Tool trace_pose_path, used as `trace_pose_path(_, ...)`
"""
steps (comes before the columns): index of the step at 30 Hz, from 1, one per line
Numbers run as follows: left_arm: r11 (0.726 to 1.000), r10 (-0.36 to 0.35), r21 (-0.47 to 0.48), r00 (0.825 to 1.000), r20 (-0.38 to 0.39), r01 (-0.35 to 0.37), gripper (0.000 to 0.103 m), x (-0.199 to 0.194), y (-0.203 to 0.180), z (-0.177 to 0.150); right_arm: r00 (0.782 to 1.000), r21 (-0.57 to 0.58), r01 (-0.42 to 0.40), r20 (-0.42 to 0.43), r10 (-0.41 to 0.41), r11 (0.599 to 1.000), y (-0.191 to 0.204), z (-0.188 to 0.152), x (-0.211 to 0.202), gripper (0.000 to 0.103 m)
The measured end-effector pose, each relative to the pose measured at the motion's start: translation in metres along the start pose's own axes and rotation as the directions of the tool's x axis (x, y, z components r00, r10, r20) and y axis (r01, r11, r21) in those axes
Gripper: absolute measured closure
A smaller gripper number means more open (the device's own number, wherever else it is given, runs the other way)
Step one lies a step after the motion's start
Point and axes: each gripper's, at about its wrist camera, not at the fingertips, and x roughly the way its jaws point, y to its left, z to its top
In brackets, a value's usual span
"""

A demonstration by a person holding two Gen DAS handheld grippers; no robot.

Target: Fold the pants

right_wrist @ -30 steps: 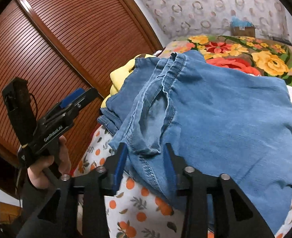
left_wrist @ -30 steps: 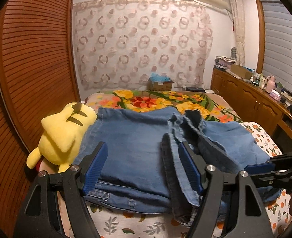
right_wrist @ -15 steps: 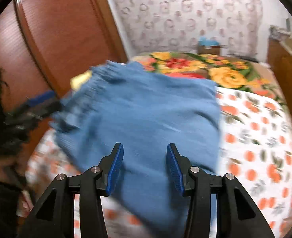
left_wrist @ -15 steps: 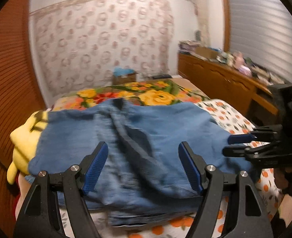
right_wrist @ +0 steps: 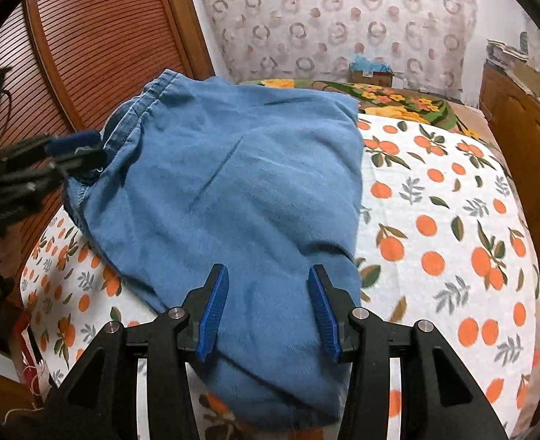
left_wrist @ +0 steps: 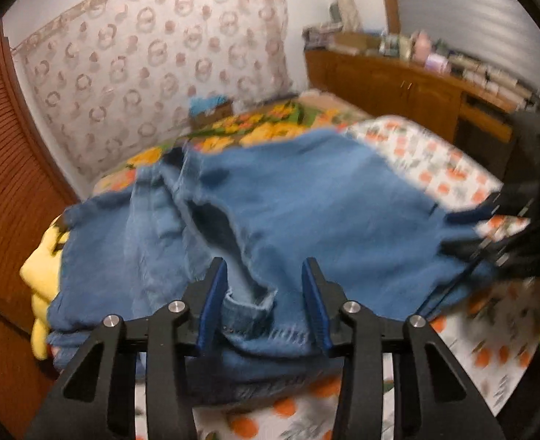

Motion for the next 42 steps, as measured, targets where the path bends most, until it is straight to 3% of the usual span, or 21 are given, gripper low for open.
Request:
trace_pose_path(7,0.998,0.036,-0.045,0.999,-0.028,-0.038,0.059,-0.003,0.017,-0.024,1.000,0.009,-0.011,-0.010,0.011,1.000,-0.010,-0.018,-0.008,0.055)
trace_pose_path(17,0.999,0.022,0.022,0.998,0.058,-0.024,0.059,-0.026,-0.006,-0.005,1.000,-0.010,0.016,0.000,-0.016,1.000,-0.010,-0.024,-0.003,0.055)
trace_pose_path(23,0.998,0.058,0.025,0.998,-0.003,-0.058,0.059,-0.010,-0.007,-0.002,0.999,-0.049,0.049,0.018,-0.048,0.998,-0.007,-0.029,-0.002,0.055)
trace_pose_path(26,0.997,0.070,0.024,0.998,0.001,-0.070,0.073,-0.012,-0.003,-0.006,0.999,-0.049,0.047,0.018,-0.046,0.998,-0.008,-0.030,-0.002,0.054)
trace_pose_path(27,0.997,0.078,0.030,0.997,0.004,-0.078,0.086,-0.013,-0.002,-0.006,0.999,-0.046,0.042,0.018,-0.041,0.998,-0.010,-0.031,-0.003,0.054)
trace_pose_path(28,0.995,0.088,0.034,0.996,0.001,-0.088,0.091,-0.014,0.000,-0.009,0.999,-0.043,0.039,0.018,-0.038,0.998,-0.011,-0.031,-0.003,0.054)
trace_pose_path(36,0.993,-0.021,-0.116,1.000,0.006,0.022,0.092,-0.024,0.028,-0.030,0.999,-0.047,0.037,0.019,-0.037,0.998,-0.016,-0.033,-0.005,0.054)
trace_pose_path(42,0.989,0.003,-0.148,1.000,0.020,0.000,0.090,-0.028,0.027,-0.042,0.999,-0.053,0.043,0.018,-0.043,0.998,-0.017,-0.033,-0.004,0.054)
